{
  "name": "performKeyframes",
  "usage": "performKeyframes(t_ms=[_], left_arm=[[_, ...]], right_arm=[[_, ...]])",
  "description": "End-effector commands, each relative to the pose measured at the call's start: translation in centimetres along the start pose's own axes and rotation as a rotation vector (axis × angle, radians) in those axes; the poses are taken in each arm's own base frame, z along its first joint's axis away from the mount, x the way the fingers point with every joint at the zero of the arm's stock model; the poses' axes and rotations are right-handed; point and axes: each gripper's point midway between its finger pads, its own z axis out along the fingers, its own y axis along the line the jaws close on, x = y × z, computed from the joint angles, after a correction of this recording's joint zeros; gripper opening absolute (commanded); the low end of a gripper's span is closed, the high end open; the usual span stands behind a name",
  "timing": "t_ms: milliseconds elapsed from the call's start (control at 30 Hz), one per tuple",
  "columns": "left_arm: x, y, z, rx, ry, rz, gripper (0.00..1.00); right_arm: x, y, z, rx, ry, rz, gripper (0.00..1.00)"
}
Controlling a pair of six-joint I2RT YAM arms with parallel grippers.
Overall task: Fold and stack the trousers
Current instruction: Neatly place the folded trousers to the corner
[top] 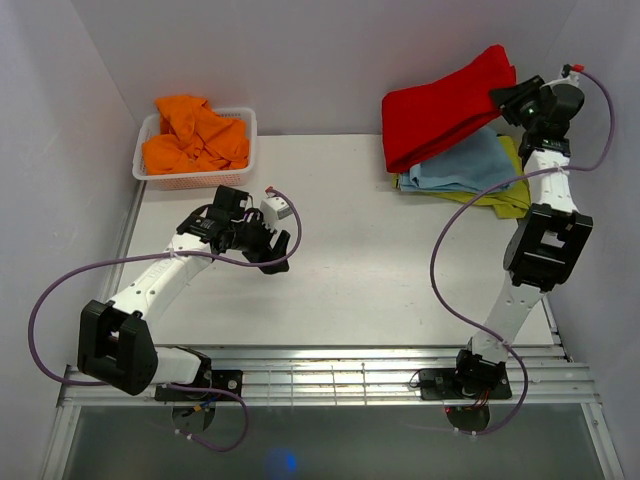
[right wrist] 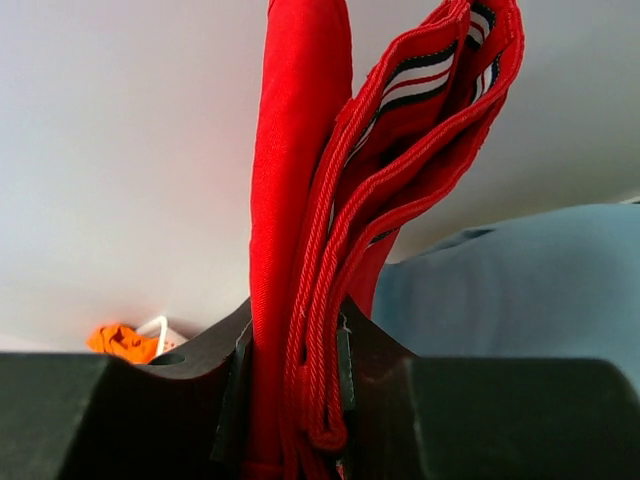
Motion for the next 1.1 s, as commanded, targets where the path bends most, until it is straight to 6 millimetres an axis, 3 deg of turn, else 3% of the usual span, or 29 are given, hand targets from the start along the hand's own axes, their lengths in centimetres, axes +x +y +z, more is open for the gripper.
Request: performKeyframes(t_ms=[0, 167, 633, 733, 900, 967, 1000, 1067], left_arm=[[-0.7, -0.3, -0.4, 0.015, -0.028, 0.009, 0.80], [-0.9, -0.3, -0.2, 0.024, -0.022, 0.003, 0.80], [-0.5, 0.0, 0.2, 0.023, 0.003, -0.010, 0.80], [-0.2, -0.2, 0.2, 0.028, 0.007, -0.014, 0.80], [0.1, -0.2, 0.2, 0.025, 0.015, -0.020, 0.80], [0.2, -0.2, 0.2, 0.025, 0.016, -0.021, 0.80], [0.2, -0.1, 0.2, 0.023, 0.018, -0.020, 0.80], [0.3, -0.1, 0.3, 0.023, 0.019, -0.021, 0.80]], right_arm=[[-7.7, 2.4, -3.4, -0.097, -0.201, -0.067, 0.08], [-5.7, -3.1, -3.5, -0.027, -0.144, -0.053, 0.08], [4.2, -16.6, -3.5, 0.191, 0.109, -0.138, 0.08], [5.7, -18.4, -3.3, 0.221, 0.143, -0.150, 0.08], [5.5, -19.6, -1.9, 0.244, 0.163, -0.295, 0.08], [6.6, -20.5, -1.2, 0.260, 0.195, -0.315, 0.08], [5.8, -20.1, -0.6, 0.250, 0.187, -0.362, 0.08], [6.5, -20.5, 0.3, 0.258, 0.200, -0.400, 0.18]])
